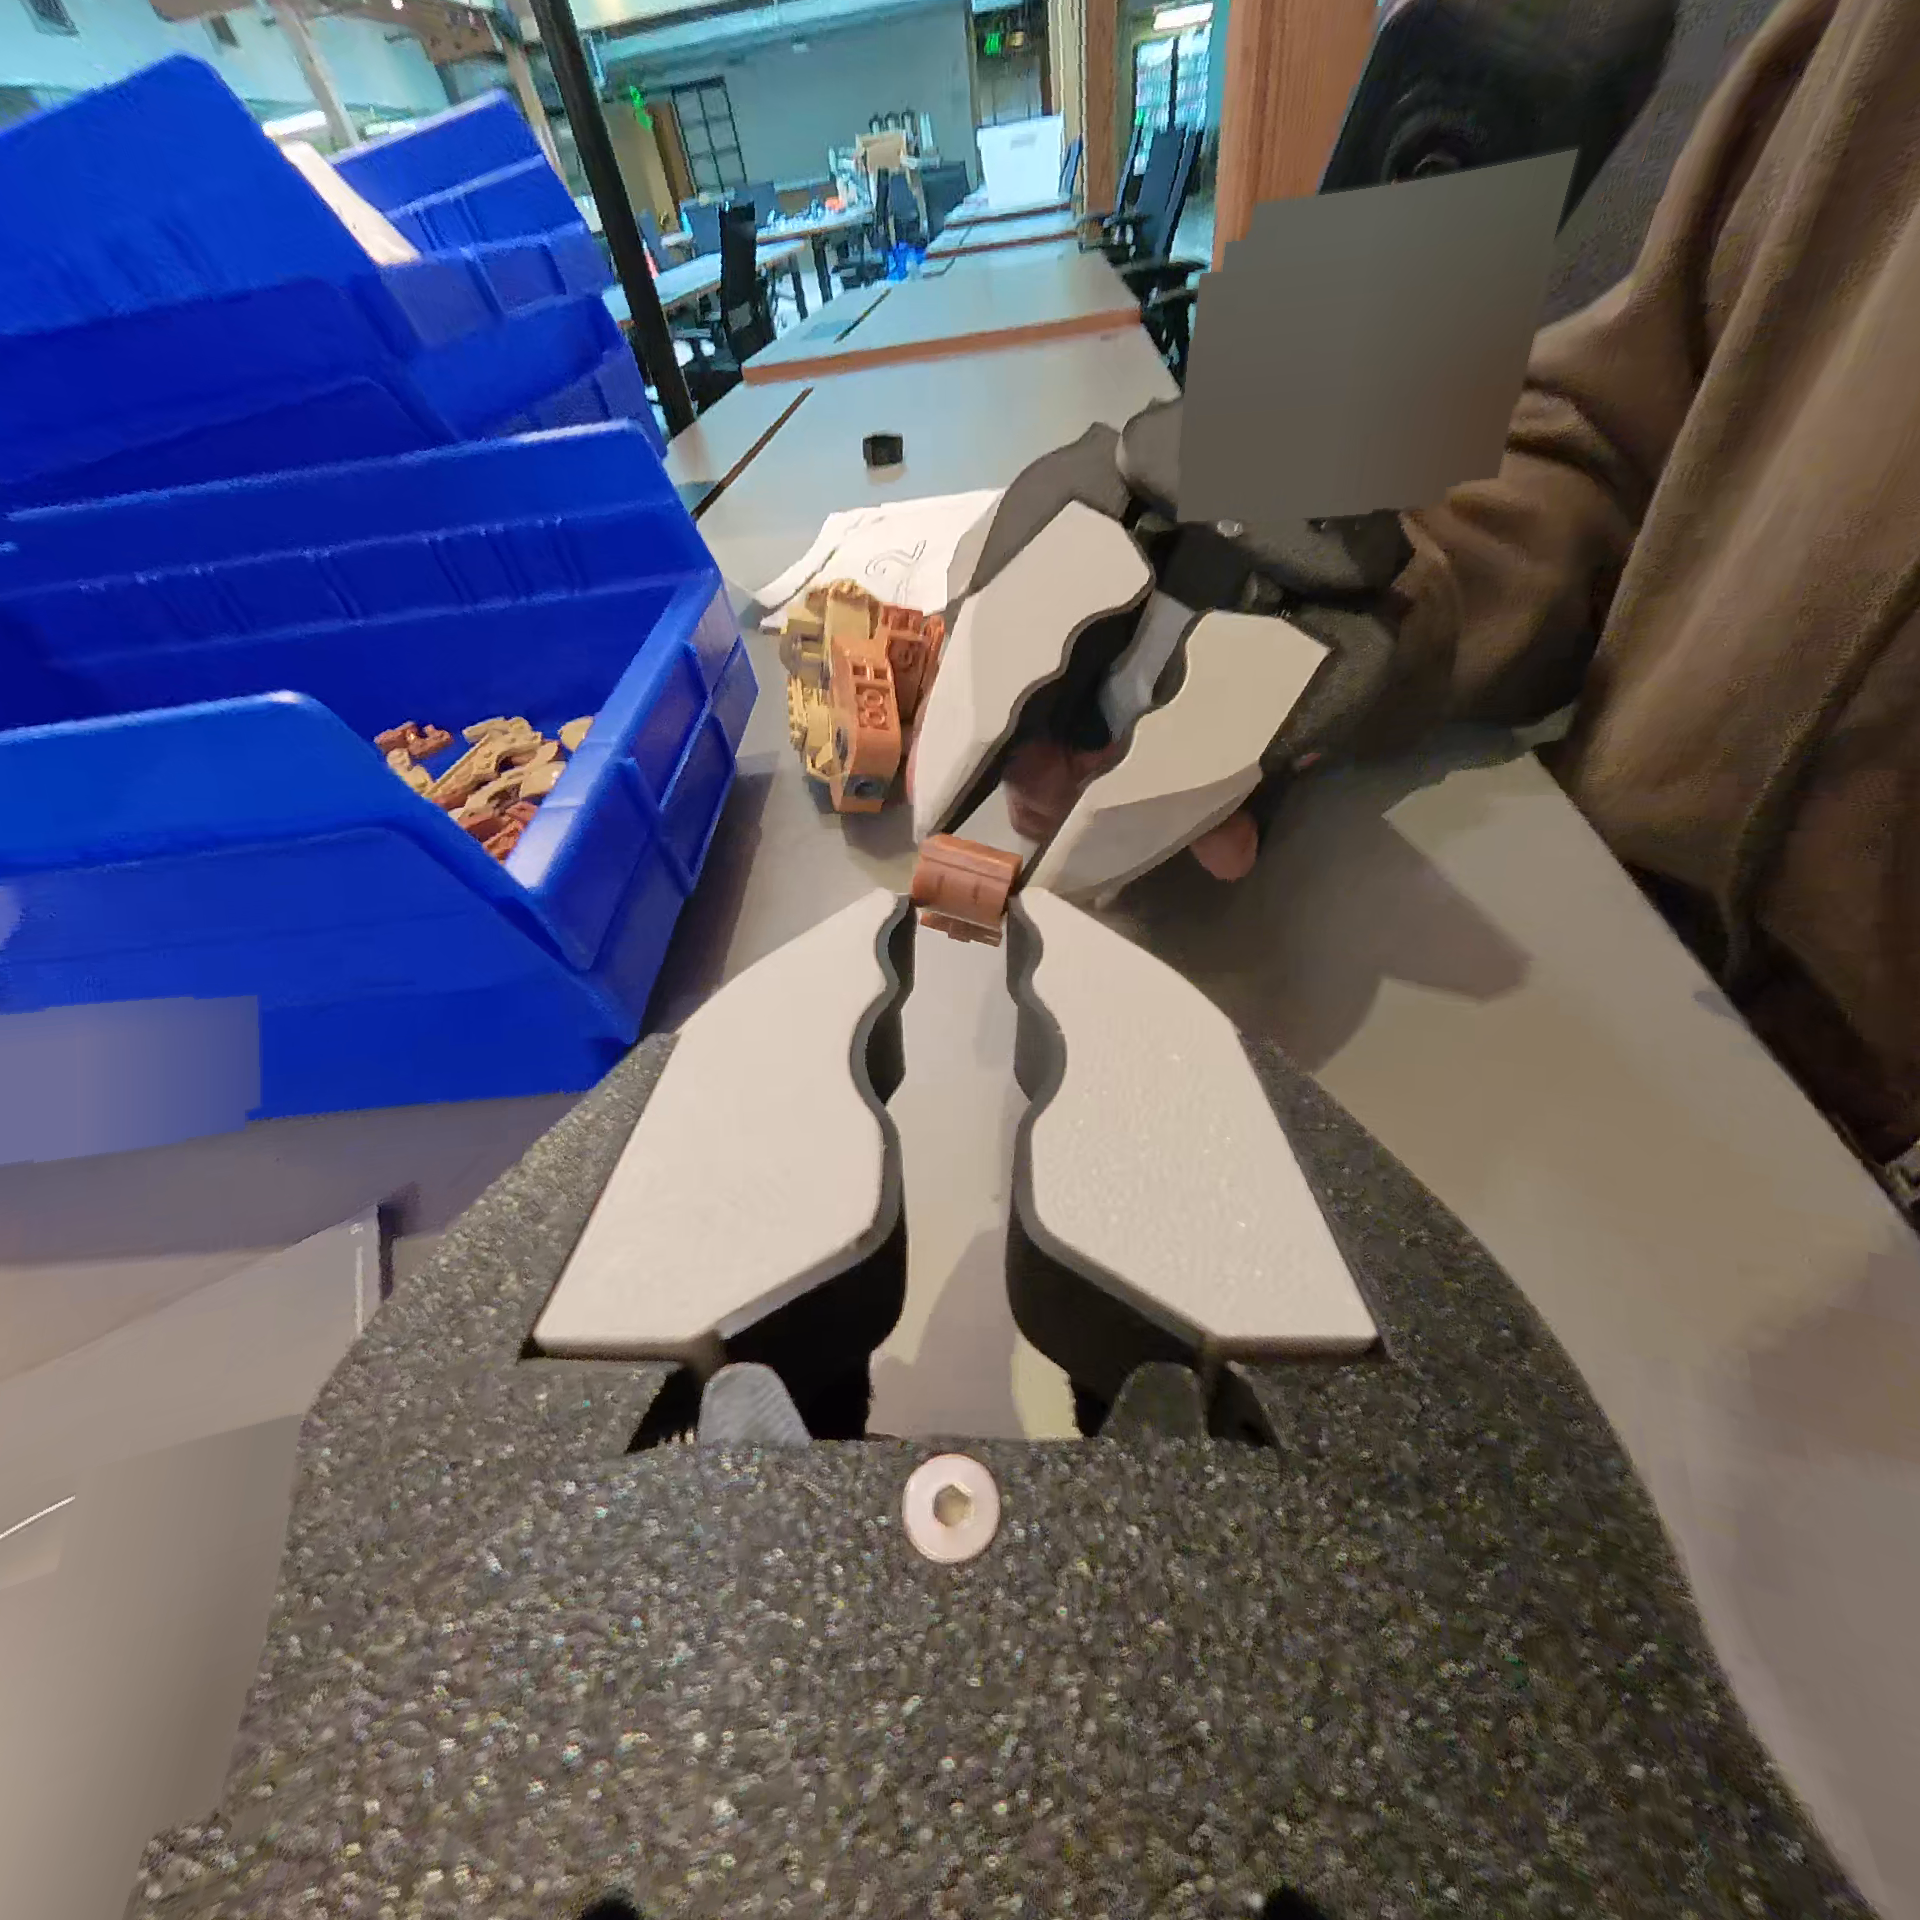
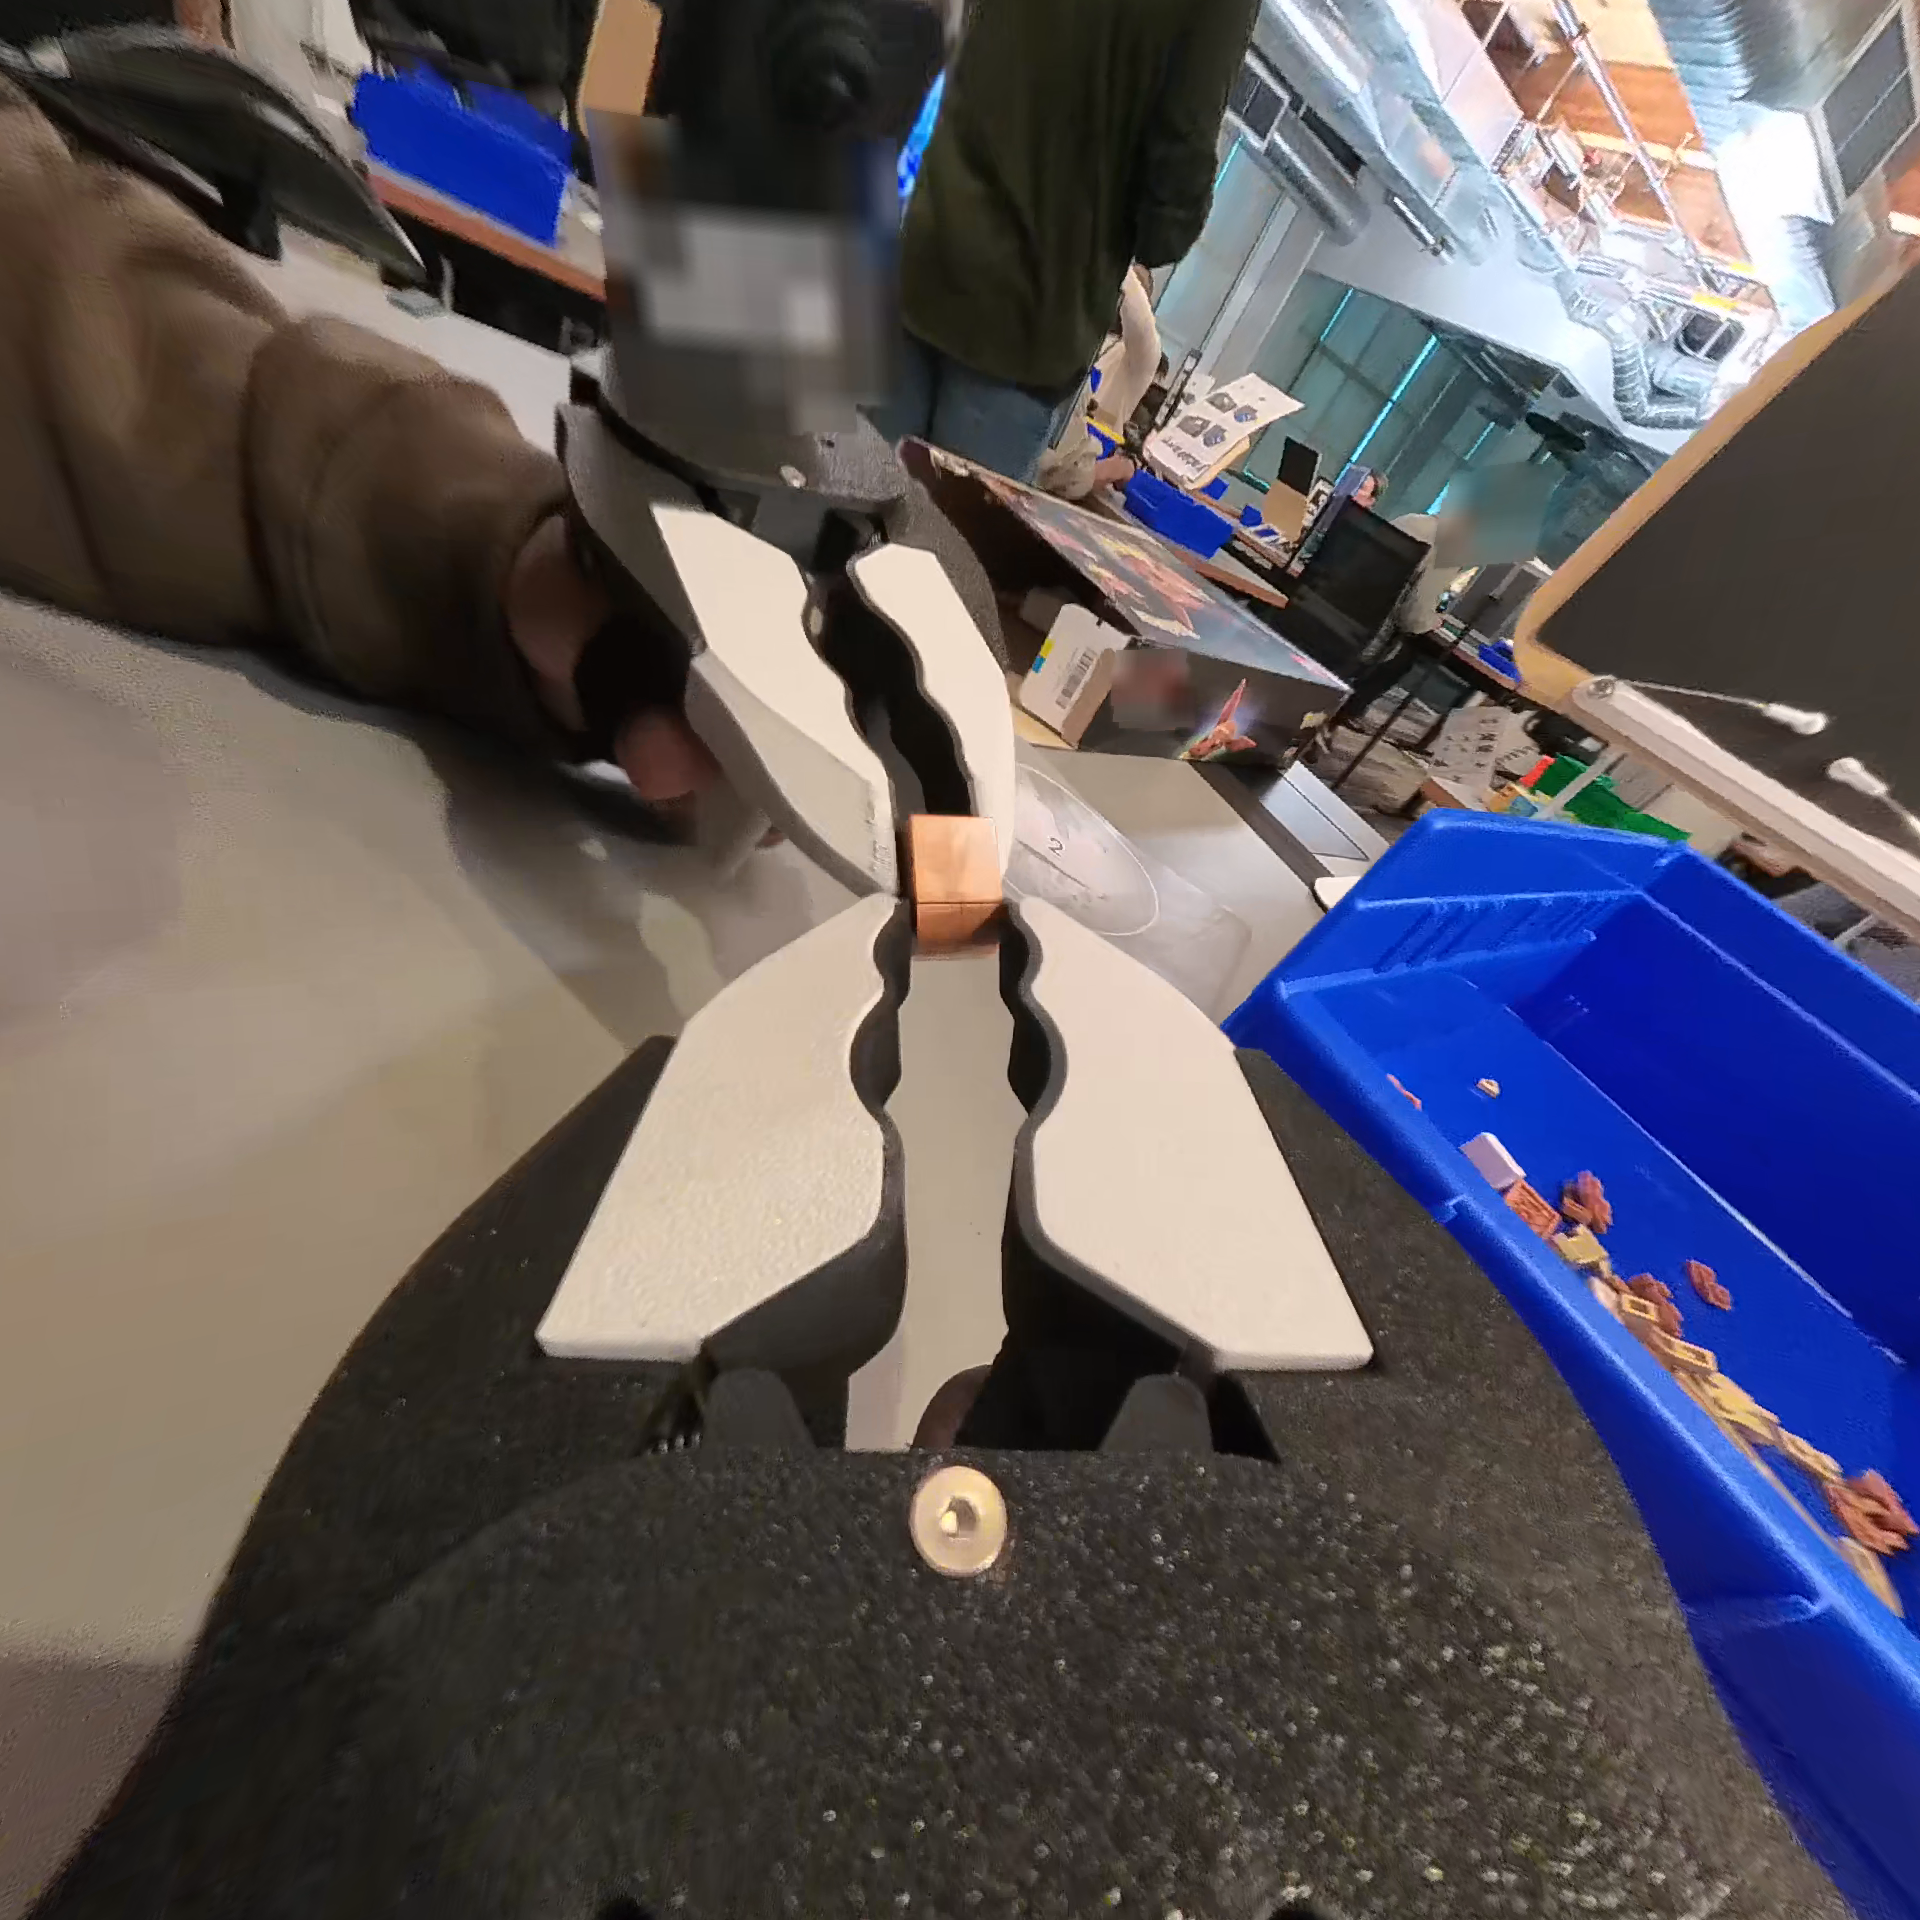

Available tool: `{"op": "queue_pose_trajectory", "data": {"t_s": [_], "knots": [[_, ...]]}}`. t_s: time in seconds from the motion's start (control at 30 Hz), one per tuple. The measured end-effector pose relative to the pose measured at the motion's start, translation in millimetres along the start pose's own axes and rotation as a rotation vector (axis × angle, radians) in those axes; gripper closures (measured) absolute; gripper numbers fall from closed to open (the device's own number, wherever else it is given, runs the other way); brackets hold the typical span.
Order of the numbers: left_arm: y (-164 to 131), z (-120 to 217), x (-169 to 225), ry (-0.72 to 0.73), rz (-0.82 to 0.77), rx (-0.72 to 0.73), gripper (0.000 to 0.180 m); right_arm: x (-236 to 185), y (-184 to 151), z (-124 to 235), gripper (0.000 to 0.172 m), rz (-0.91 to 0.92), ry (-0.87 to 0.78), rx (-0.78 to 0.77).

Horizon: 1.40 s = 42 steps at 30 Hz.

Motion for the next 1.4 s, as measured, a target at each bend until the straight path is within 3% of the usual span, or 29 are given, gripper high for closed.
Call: {"op": "queue_pose_trajectory", "data": {"t_s": [0.13, 0.3, 0.47, 0.8, 1.0, 1.13, 1.27, 1.4], "knots": [[1.3, 1.5, 1.7, -0.065, 0.054, 0.064, 0.169, 5.2, 3.2, 3.8, 0.156, -0.099, -0.003, 0.068], [8.8, 4.5, 4.1, -0.140, 0.158, 0.210, 0.159, 16.6, 2.7, 7.8, 0.156, -0.388, 0.057, 0.250], [10.6, -2.1, 5.0, -0.163, 0.320, 0.292, 0.153, 22.9, 1.4, 9.4, 0.156, -0.543, 0.060, 0.352], [8.9, -11.9, 6.6, -0.106, 0.327, 0.299, 0.163, 22.2, -0.9, 4.4, 0.155, -0.649, 0.094, 0.377], [7.0, -10.2, 3.6, -0.098, 0.357, 0.243, 0.164, 22.4, -4.6, 1.8, 0.155, -0.741, 0.136, 0.351], [1.9, -9.5, 1.9, -0.105, 0.343, 0.115, 0.164, 22.8, -7.6, 4.2, 0.150, -0.789, 0.214, 0.318], [-7.3, -11.0, 9.7, -0.117, 0.248, -0.054, 0.164, 17.3, -9.6, 11.7, 0.147, -0.721, 0.349, 0.213], [-7.5, -13.3, 21.3, -0.096, 0.159, -0.102, 0.164, 13.1, -9.9, 21.9, 0.146, -0.631, 0.394, 0.152]]}}
Point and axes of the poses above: each gripper's, where its closed fingertips meet, z back along the fingers, y out of its top, x = y × z across the jaws, the point moved 8 cm from there along z, back along the fingers, and after that the axes turned 13 degrees about z, right-handed, at the moved point
